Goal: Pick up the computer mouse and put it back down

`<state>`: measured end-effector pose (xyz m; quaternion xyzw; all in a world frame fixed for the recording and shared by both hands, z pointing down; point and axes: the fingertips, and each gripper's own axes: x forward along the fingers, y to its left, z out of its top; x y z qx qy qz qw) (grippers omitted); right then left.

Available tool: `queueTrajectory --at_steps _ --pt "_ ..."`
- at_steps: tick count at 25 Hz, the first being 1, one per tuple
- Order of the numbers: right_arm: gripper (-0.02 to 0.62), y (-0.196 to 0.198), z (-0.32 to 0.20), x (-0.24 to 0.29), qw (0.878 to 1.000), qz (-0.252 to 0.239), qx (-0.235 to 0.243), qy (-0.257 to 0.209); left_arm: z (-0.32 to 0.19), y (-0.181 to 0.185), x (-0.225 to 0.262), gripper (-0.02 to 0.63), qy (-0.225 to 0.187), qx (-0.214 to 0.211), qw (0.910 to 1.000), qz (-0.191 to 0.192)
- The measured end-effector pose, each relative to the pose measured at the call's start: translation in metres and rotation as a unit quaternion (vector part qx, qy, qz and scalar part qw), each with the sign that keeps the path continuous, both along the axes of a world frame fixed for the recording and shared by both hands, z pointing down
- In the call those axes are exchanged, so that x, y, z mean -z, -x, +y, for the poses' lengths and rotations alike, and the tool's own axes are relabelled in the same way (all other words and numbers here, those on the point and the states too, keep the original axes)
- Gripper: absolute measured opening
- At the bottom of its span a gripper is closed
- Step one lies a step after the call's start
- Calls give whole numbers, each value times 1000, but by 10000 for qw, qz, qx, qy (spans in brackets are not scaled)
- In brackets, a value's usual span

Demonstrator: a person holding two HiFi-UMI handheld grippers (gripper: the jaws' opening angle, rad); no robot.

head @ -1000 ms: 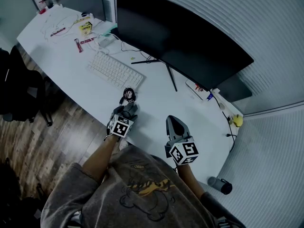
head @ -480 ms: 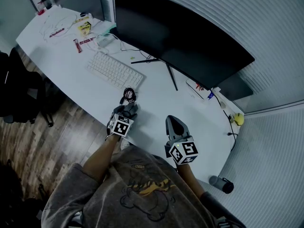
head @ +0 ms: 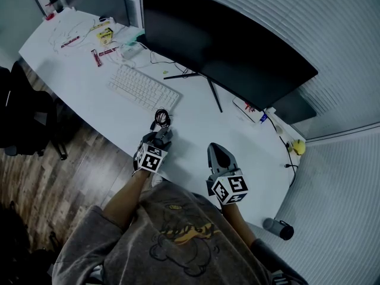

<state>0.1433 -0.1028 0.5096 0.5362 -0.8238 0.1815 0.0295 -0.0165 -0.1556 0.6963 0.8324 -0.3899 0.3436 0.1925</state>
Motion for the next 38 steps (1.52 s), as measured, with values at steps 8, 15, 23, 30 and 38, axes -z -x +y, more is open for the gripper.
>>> queueTrajectory --at_steps 8,15,23,30,38 --pt "6 4 -1 -3 10000 9 18 -10 -12 2 51 307 -538 45 9972 509" --pt "6 13 -3 0 9999 -2 122 -58 -17 21 111 307 -1032 330 9895 961" --pt "6 28 -5 4 9995 -44 296 -137 -9 40 173 307 -1491 687 9751 1489" --pt "6 43 -5 12 9987 -115 431 -231 10 60 211 307 -1815 942 9630 1757" --pt "6 50 -10 15 9980 -135 554 -282 27 84 229 307 -2026 1250 9549 1775"
